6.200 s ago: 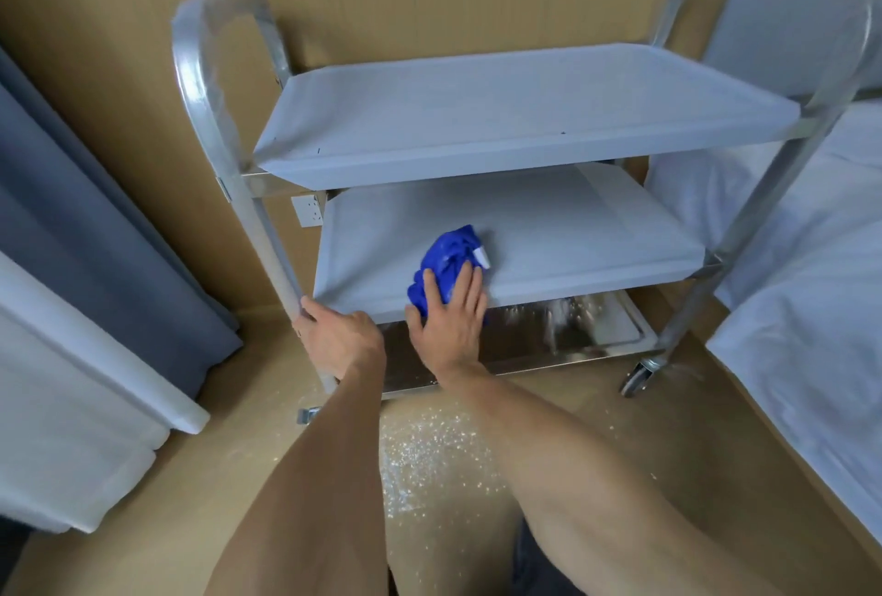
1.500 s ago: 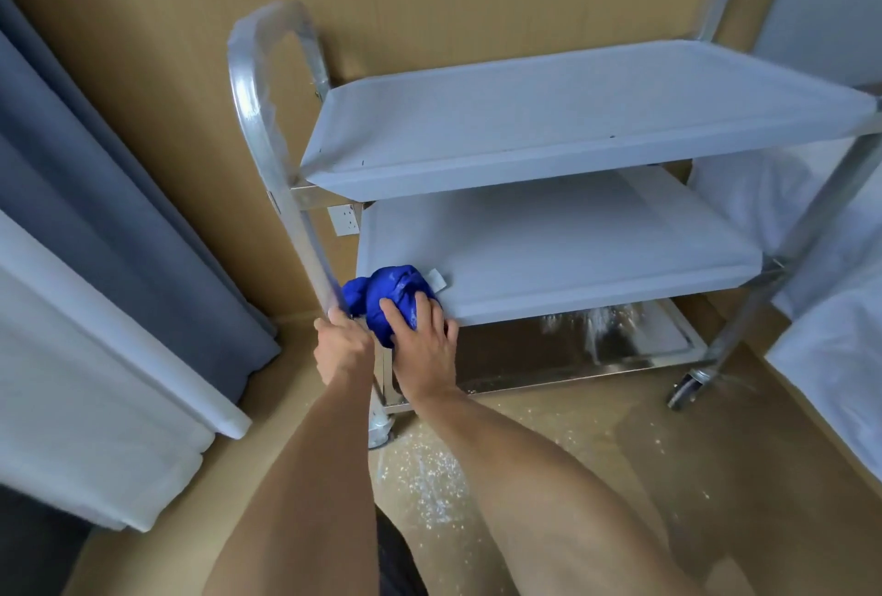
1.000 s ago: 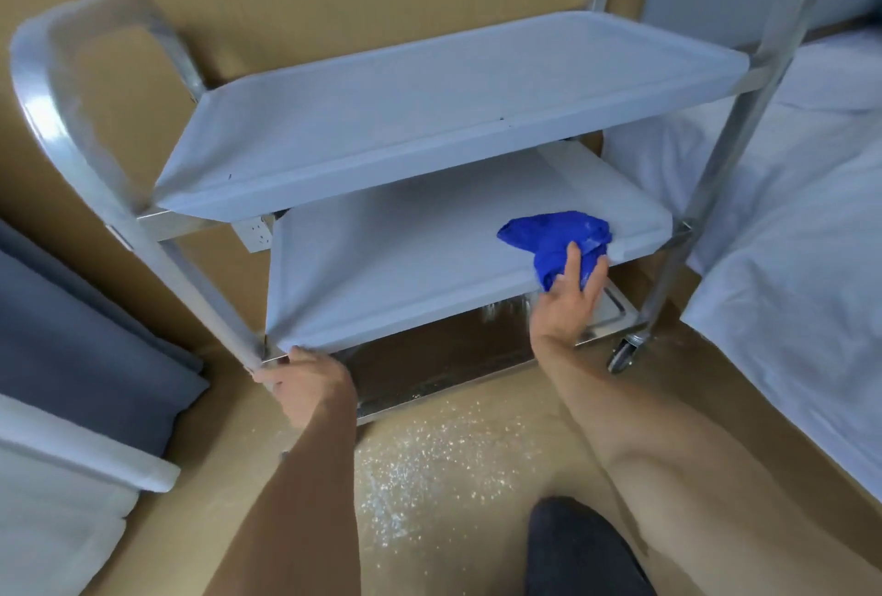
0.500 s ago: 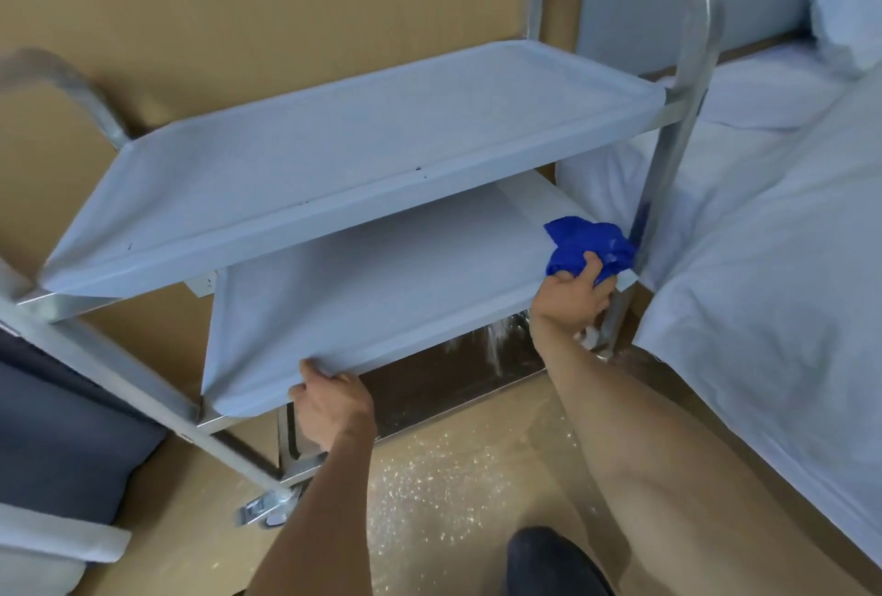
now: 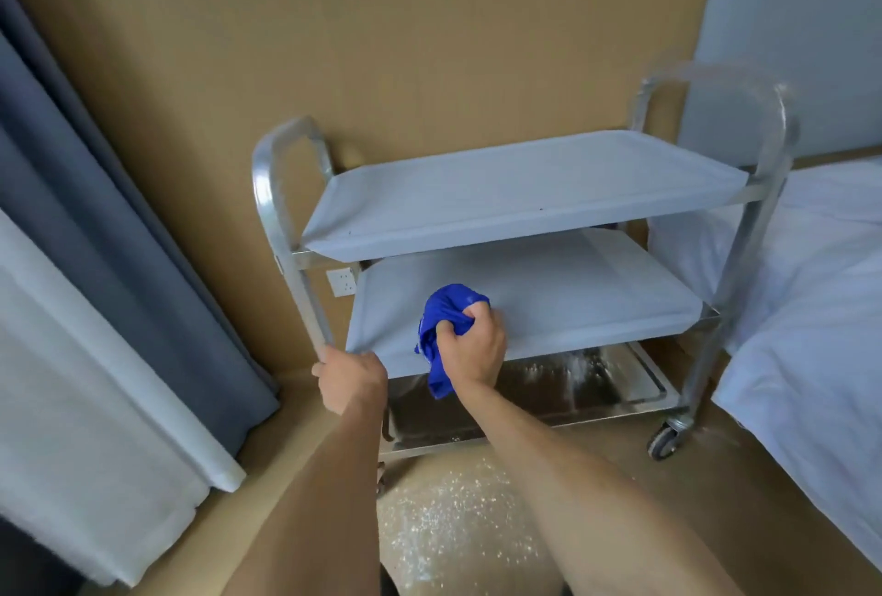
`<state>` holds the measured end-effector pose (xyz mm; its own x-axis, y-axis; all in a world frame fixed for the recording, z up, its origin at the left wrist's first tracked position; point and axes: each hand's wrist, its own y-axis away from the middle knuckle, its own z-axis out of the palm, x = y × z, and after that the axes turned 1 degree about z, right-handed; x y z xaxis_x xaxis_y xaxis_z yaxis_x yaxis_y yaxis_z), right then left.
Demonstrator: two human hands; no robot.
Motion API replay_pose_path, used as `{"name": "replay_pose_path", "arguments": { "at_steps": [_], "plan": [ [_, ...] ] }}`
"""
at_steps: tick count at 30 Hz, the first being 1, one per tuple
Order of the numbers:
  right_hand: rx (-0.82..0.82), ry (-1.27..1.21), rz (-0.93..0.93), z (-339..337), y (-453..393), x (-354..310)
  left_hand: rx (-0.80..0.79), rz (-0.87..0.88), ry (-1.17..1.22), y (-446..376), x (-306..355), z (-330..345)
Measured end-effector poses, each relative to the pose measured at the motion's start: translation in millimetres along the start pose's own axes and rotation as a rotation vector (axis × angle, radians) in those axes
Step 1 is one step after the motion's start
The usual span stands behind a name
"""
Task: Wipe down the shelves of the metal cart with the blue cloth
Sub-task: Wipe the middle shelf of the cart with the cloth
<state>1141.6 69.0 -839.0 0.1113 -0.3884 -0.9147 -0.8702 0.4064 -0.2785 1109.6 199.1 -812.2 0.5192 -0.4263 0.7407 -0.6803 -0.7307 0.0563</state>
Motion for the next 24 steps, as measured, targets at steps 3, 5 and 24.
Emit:
{"name": "replay_pose_path", "arguments": {
  "at_steps": [3, 5, 24],
  "plan": [
    [0.015, -0.058, -0.185, 1, 9, -47, 0.038, 0.028, 0.025, -3, 8, -21],
    [0.003, -0.088, -0.276, -1, 13, -77, 0.049, 0.051, 0.045, -4, 13, -33],
    [-0.157, 0.589, -0.666, 53, -45, -171, 0.107, 0.267, 0.289, -78, 56, -96]
  ]
}}
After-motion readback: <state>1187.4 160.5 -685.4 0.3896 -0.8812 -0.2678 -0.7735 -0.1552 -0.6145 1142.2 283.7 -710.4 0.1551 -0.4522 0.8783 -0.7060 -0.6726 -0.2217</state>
